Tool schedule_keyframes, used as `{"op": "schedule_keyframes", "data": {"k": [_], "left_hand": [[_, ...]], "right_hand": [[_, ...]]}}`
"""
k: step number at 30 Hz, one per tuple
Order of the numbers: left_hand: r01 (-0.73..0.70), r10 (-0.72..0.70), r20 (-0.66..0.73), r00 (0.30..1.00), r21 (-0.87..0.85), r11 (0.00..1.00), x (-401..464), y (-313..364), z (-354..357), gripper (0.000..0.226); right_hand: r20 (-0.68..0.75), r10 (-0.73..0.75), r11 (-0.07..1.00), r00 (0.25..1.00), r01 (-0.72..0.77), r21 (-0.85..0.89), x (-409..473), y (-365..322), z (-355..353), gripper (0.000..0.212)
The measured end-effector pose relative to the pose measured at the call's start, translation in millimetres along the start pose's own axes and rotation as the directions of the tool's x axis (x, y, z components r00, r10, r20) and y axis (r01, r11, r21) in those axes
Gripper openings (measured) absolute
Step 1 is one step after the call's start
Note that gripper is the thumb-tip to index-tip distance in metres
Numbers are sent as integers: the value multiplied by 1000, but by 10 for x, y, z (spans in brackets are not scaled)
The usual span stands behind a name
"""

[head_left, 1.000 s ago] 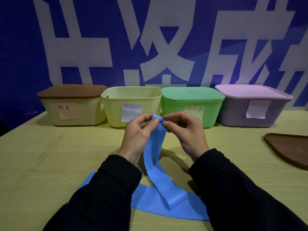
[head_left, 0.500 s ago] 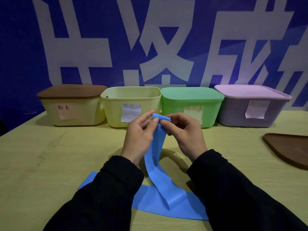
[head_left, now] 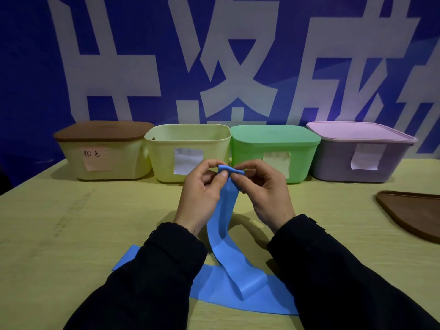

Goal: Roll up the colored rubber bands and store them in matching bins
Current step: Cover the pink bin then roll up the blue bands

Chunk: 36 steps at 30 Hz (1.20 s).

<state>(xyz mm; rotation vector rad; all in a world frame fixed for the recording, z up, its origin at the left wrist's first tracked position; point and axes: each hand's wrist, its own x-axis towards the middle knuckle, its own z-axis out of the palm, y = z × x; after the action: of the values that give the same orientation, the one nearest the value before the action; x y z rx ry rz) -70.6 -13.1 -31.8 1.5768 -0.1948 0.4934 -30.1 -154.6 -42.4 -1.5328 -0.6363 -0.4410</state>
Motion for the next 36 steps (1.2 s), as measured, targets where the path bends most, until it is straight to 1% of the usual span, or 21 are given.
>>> {"op": "schedule_keyframes", "data": {"k": [3, 5, 8, 9, 15, 18, 19, 21, 23, 25, 27, 28, 30, 31, 32, 33, 34, 35, 36], "left_hand": [[-7, 7, 5, 1000, -22, 1000, -11, -2, 15, 6], [-6, 6, 1, 1000, -57, 998, -11, 4, 23, 6], [-5, 6, 9, 1000, -113, 994, -11, 13, 19, 9], [-4, 6, 13, 1000, -127, 992, -8, 12, 15, 10], [-17, 19, 24, 1000, -102, 995, -5, 3, -3, 15], [37, -34, 17, 999, -149, 988, 3, 4, 4, 19], [63, -62, 11, 998, -153, 986, 10, -4, 8, 20], [81, -82, -5, 997, -107, 991, 18, -27, 14, 18], [62, -63, -15, 998, -81, 995, 18, -33, 18, 15], [43, -45, -22, 999, -103, 994, 14, -7, 17, 16], [39, -41, -13, 999, -104, 994, 8, 5, 25, 17], [27, -28, -20, 999, -72, 997, 6, -4, 33, 18], [-39, 47, -89, 995, 94, 995, 4, -28, 34, 15], [-61, 84, -132, 988, 167, 984, 7, -24, 21, 10], [-71, 98, -149, 984, 177, 982, 10, -12, 8, 8], [-70, 87, -127, 988, 130, 989, 15, -6, 1, 17], [-38, 41, -77, 996, 37, 999, 14, 3, -6, 29], [14, -15, -17, 1000, -70, 997, 5, 29, -2, 39], [56, -54, 22, 998, -155, 986, 3, 52, 1, 44]], "right_hand": [[-24, 20, 999, 1000, -21, -27, 14, 5, -19, 8], [-6, 18, 1000, 1000, -18, -18, 9, -28, -23, 10], [52, 36, 997, 998, -40, 69, -5, -63, -20, 9], [58, 42, 994, 997, -47, 97, -7, -69, -22, 12], [15, 123, 979, 992, -124, 159, 21, -73, -12, 14], [0, 109, 978, 994, -107, 177, 15, -89, -15, 7], [-5, 107, 979, 994, -104, 177, 14, -96, -12, 7], [-5, 109, 980, 994, -107, 169, 9, -93, -3, 8], [13, 99, 982, 995, -99, 158, 6, -89, 2, 11], [23, 87, 985, 996, -89, 145, 1, -81, 10, 13], [-1, 89, 989, 996, -88, 116, -10, -82, 24, 11], [-32, 77, 994, 997, -74, 78, -13, -81, 22, 11], [-119, -16, 997, 993, 8, -71, -9, -79, -7, 10], [-152, -106, 981, 983, 78, -178, 0, -81, -34, 6], [-154, -210, 943, 966, 159, -291, 7, -85, -67, 2], [-128, -308, 891, 943, 238, -387, 11, -89, -90, 3], [-82, -383, 837, 920, 308, -451, 10, -79, -97, 4], [-33, -433, 791, 901, 362, -493, -1, -66, -89, 5], [9, -464, 754, 886, 400, -522, -11, -58, -71, 7]]}}
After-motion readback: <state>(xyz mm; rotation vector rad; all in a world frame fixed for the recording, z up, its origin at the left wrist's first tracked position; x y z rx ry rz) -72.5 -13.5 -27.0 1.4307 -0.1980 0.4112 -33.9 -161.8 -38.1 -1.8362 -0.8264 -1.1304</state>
